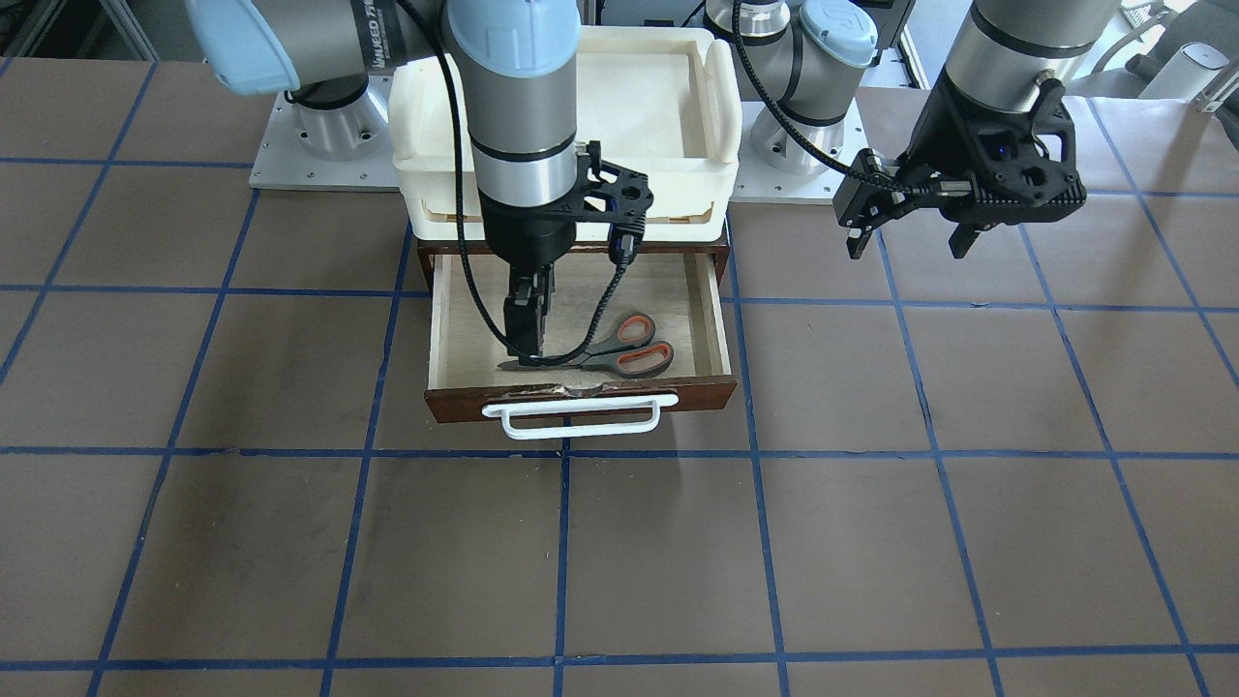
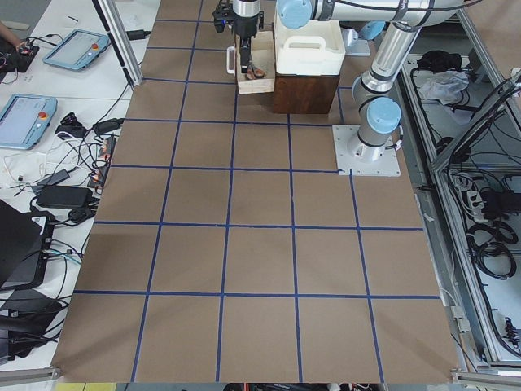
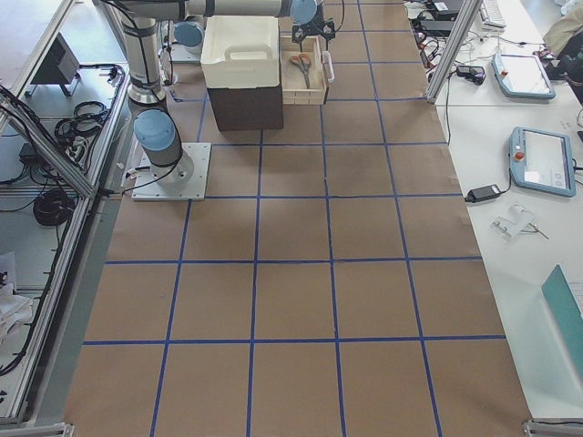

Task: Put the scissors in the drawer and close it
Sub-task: 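Open the right gripper and raise it away from the drawer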

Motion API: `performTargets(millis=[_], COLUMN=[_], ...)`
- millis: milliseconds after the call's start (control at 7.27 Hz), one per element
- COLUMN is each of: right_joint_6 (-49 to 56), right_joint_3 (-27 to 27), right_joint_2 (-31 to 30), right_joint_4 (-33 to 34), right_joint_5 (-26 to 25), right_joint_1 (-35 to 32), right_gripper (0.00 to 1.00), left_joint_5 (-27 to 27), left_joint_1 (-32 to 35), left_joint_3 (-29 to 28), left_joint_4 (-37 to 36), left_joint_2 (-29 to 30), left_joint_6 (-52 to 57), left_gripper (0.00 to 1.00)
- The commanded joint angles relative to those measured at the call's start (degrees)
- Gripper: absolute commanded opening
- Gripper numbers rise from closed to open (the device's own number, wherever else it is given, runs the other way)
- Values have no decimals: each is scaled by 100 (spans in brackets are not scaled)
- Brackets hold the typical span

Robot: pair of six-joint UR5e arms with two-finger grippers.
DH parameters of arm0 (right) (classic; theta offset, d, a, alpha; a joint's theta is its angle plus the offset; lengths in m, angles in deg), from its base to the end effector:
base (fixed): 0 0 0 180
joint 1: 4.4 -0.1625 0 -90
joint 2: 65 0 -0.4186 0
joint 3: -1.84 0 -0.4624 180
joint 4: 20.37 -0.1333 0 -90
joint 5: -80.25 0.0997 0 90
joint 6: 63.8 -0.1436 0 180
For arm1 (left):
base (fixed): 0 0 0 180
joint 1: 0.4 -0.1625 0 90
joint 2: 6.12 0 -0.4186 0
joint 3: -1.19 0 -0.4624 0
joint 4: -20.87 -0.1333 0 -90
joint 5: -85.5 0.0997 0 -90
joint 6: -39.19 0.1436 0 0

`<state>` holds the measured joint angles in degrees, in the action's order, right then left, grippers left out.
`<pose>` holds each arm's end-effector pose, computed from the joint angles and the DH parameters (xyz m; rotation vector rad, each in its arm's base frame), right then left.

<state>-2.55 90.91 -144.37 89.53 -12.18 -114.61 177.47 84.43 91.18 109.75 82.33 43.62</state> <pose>0.3462 -0.5722 0.3725 1.9733 -2.3005 0.2308 -0.0776 -0.5665 0.4548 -0.0213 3.1026 -0.0679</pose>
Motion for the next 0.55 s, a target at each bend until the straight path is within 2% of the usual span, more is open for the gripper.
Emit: performTargets(millis=[0, 138, 412], right_joint_6=[-288, -410, -1417], right_joint_3=[5, 23, 23], right_joint_2=[-665, -929, -1107], right_joint_4=[-179, -415, -444], right_joint_5=[-12, 14, -12], right_joint_1=[997, 1420, 1818], right_gripper=[100, 100, 100], left_joint_5=[-47, -12, -47], left_joint_1=[-10, -2, 68], left_joint_3=[1, -51, -226], left_joint_4=[-255, -291, -396], left_joint_2=[137, 199, 593], left_joint_6=[22, 22, -205], left_gripper=[100, 100, 100])
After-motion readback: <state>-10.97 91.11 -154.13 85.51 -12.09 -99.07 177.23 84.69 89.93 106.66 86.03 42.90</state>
